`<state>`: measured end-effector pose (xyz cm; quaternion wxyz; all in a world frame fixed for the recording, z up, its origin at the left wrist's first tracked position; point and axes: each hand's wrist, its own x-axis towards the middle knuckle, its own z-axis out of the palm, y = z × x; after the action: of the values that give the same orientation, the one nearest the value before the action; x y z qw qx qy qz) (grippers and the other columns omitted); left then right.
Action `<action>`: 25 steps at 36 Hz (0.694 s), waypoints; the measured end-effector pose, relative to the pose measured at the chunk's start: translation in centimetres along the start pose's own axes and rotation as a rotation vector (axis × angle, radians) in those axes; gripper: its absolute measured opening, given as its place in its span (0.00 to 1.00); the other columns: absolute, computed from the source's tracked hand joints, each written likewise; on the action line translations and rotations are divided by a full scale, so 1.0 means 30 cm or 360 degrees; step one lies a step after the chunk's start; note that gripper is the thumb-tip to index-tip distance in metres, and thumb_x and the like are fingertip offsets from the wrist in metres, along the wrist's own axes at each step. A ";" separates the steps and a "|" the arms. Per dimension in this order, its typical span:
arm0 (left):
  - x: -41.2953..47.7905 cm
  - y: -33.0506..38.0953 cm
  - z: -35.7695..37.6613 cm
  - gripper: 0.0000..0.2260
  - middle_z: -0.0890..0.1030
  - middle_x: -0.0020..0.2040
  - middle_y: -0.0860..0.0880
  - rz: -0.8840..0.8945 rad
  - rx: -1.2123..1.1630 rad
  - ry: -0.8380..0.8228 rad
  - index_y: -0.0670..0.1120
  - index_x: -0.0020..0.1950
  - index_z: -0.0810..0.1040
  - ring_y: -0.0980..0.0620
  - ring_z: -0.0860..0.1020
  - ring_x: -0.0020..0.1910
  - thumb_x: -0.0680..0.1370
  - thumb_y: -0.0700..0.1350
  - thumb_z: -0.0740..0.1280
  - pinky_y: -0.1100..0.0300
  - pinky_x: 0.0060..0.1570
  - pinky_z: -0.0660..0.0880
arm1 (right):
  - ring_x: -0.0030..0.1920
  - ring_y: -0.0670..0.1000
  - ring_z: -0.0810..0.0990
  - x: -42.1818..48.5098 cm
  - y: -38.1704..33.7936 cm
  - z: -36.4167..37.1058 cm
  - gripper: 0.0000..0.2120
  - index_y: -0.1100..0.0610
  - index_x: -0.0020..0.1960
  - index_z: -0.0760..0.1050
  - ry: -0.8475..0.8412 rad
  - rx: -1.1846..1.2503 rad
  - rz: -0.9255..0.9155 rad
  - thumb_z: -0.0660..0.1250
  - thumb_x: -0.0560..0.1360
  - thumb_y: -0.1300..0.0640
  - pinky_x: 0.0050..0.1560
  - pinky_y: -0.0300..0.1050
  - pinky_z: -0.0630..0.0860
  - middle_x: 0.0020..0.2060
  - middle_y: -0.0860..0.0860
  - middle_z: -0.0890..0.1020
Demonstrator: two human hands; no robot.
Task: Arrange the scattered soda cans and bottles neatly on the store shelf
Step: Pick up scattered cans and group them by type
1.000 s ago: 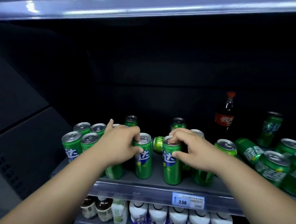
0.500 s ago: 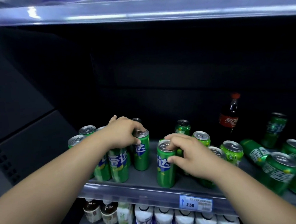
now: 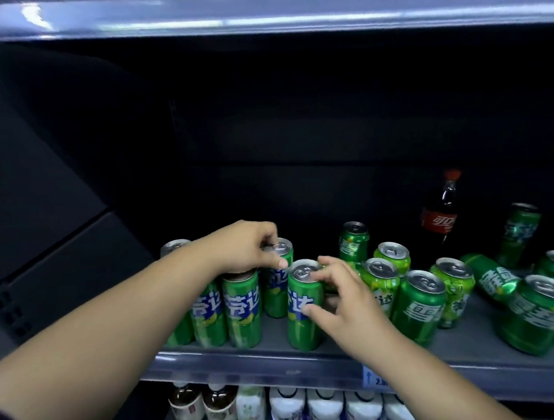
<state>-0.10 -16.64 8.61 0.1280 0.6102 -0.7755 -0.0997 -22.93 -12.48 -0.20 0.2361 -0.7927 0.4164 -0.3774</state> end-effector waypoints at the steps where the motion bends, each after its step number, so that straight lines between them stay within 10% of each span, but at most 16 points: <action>1: 0.008 0.003 0.006 0.15 0.80 0.40 0.55 0.0016 0.0033 0.0019 0.53 0.46 0.75 0.54 0.78 0.41 0.70 0.61 0.73 0.53 0.45 0.77 | 0.66 0.39 0.70 0.001 -0.003 0.010 0.19 0.38 0.53 0.69 0.0005 0.0059 0.0057 0.76 0.72 0.53 0.65 0.47 0.75 0.65 0.33 0.68; 11: 0.020 -0.032 -0.016 0.05 0.80 0.47 0.55 0.0138 -0.0142 -0.0155 0.54 0.49 0.78 0.55 0.79 0.48 0.76 0.53 0.70 0.54 0.51 0.76 | 0.63 0.35 0.75 0.006 -0.036 0.074 0.29 0.32 0.57 0.65 -0.0099 0.0571 0.0277 0.72 0.75 0.64 0.70 0.43 0.71 0.64 0.38 0.73; 14: 0.007 -0.049 -0.019 0.05 0.81 0.50 0.57 0.0086 -0.0178 -0.0160 0.55 0.53 0.79 0.56 0.78 0.50 0.80 0.52 0.64 0.59 0.52 0.74 | 0.62 0.29 0.68 -0.028 -0.023 0.116 0.37 0.31 0.66 0.56 -0.0107 0.0524 0.0384 0.76 0.72 0.56 0.70 0.37 0.66 0.63 0.26 0.64; 18: -0.017 -0.084 0.004 0.11 0.80 0.54 0.60 0.0039 -0.0306 -0.0177 0.57 0.63 0.78 0.62 0.77 0.51 0.82 0.48 0.62 0.69 0.52 0.70 | 0.62 0.41 0.75 -0.053 -0.001 0.172 0.30 0.37 0.63 0.62 0.0037 0.0446 0.0547 0.77 0.71 0.50 0.67 0.47 0.74 0.61 0.38 0.74; 25: -0.020 -0.101 0.036 0.11 0.81 0.59 0.61 -0.0004 -0.0370 -0.0031 0.61 0.60 0.80 0.59 0.78 0.58 0.80 0.50 0.65 0.53 0.63 0.74 | 0.63 0.43 0.76 -0.034 -0.005 0.212 0.25 0.35 0.59 0.63 -0.0159 0.0464 0.0527 0.75 0.73 0.50 0.61 0.38 0.74 0.62 0.39 0.74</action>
<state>2.47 -16.76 6.61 0.1903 0.5911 -0.7592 -0.1950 -18.18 -11.17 -4.35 0.4274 -0.6888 0.4696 -0.3499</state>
